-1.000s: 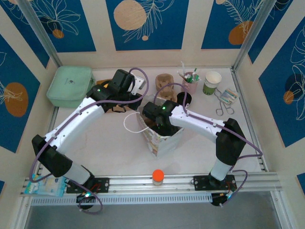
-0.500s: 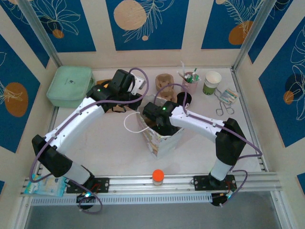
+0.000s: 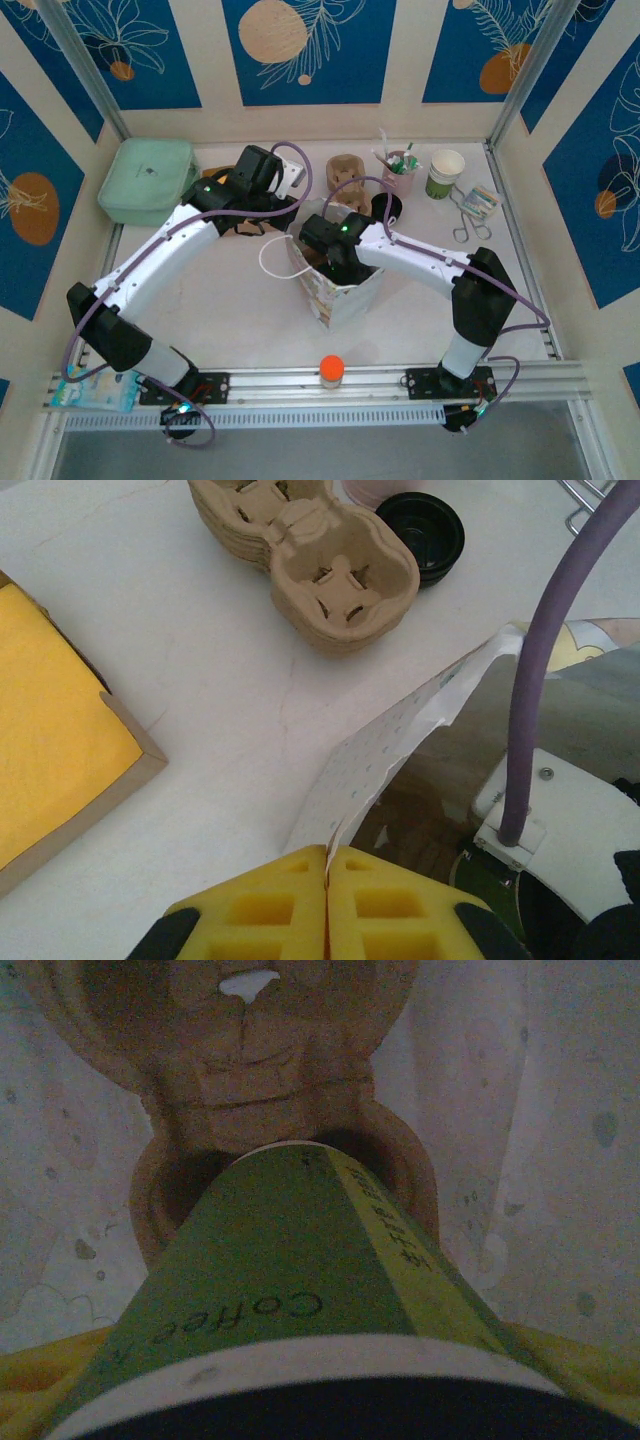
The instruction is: Pack the takeout coffee
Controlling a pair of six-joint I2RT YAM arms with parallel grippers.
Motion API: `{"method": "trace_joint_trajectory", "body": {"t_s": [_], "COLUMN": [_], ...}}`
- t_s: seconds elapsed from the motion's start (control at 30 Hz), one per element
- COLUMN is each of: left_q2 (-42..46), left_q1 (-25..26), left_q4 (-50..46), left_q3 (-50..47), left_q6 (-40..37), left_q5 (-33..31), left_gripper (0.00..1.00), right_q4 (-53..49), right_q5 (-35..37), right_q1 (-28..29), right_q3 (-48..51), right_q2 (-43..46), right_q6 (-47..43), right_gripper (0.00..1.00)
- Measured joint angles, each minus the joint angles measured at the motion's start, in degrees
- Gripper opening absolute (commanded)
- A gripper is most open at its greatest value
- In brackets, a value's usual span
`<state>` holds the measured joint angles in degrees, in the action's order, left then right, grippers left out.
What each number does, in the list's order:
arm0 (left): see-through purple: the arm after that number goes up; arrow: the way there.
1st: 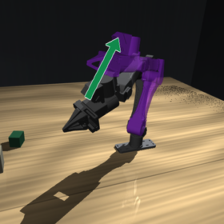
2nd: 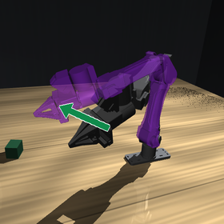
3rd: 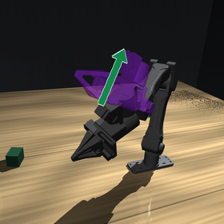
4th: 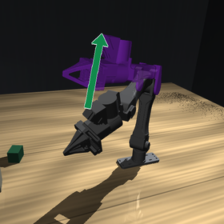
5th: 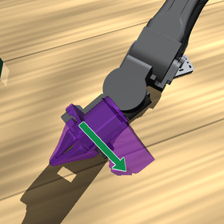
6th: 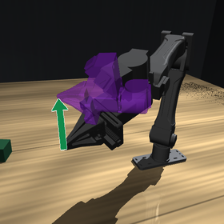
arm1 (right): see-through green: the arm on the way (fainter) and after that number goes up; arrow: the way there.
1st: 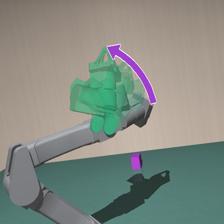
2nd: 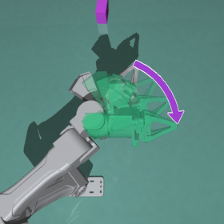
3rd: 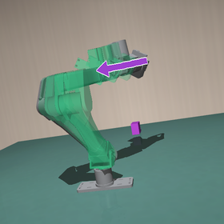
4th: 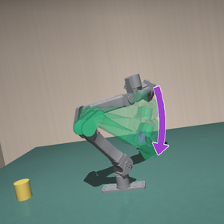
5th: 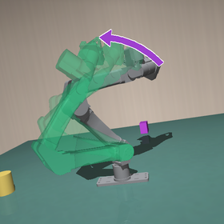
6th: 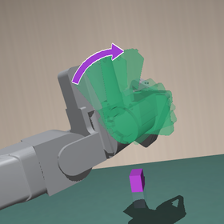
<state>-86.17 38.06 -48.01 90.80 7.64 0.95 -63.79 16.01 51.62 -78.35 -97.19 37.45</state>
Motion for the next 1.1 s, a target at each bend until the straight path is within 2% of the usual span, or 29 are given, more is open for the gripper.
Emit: {"method": "trace_joint_trajectory", "body": {"t_s": [1.1], "left_q2": [0.00], "left_q1": [0.00], "left_q4": [0.00], "left_q3": [0.00], "left_q6": [-0.20], "left_q5": [-0.02], "left_gripper": [0.08], "right_q4": [0.22], "right_q5": [-1.31], "right_q1": [-0.44], "right_q3": [0.15], "right_q2": [-0.15], "right_q6": [-0.57], "right_gripper": [0.12]}}
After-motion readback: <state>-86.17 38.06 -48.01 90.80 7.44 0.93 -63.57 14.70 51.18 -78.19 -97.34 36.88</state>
